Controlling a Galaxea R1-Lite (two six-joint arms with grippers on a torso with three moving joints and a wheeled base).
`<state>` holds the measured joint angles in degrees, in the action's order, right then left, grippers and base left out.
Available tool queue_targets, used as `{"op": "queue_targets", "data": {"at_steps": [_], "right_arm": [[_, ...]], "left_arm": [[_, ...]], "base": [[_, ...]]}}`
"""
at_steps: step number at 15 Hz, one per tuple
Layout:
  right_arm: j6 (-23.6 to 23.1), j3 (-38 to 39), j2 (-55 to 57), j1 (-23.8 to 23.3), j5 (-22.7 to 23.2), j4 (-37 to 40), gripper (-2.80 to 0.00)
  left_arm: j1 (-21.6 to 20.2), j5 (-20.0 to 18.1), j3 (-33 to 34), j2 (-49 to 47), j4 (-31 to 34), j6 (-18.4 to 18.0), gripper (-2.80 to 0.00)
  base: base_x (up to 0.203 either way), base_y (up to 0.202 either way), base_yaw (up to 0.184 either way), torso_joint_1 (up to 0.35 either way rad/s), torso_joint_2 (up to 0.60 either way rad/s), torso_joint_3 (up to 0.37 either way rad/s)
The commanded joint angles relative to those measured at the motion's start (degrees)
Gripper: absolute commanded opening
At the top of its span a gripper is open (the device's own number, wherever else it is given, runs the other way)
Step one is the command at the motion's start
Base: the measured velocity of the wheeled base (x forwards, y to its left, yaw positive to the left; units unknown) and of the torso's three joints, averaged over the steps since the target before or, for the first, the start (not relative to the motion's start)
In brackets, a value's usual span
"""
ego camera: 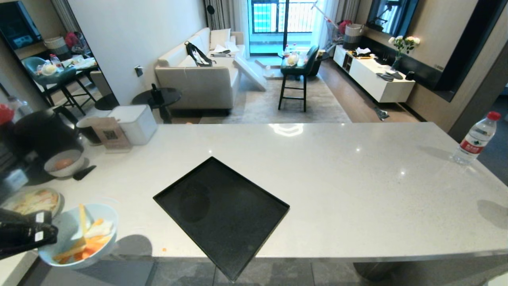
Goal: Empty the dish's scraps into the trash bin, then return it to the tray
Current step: Move the bowl over the trash can
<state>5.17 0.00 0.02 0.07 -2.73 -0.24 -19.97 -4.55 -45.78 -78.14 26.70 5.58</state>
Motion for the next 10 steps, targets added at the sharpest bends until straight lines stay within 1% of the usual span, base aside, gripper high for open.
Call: {"op": "queue_targets", "data": {"at_steps": [1,4,8,10], "right_arm": [[0.02,0.00,-0.02,0.01,-0.08,-0.02,-2.80],[0.02,0.00,-0.02,0.01,-0.07,-0.02,-2.80],[0.02,0.00,-0.02,0.01,-0.08,-0.02,-2.80],[0.02,0.00,0.06,0.01,-0.08,-0.02,-2.80]], "left_arm": [[-3.34,-1.53,2.47,5.43,0.52,-0.27,-2.80],[-4.10,-1.71,5.79,8.49,0.63,-0.37,-2.80],[-3.91,-1.73,12.14,13.31,0.56,-2.40,-2.80],[-3.86,-1.78,13.75,14.19,0.46,-3.29,-2.80]], "base": [[0.000,0.000,0.000,0.000,0.00,0.000],[0.000,0.000,0.000,0.000,0.00,0.000],[0.000,0.000,0.000,0.000,0.00,0.000],[0.000,0.000,0.000,0.000,0.00,0.000]]}}
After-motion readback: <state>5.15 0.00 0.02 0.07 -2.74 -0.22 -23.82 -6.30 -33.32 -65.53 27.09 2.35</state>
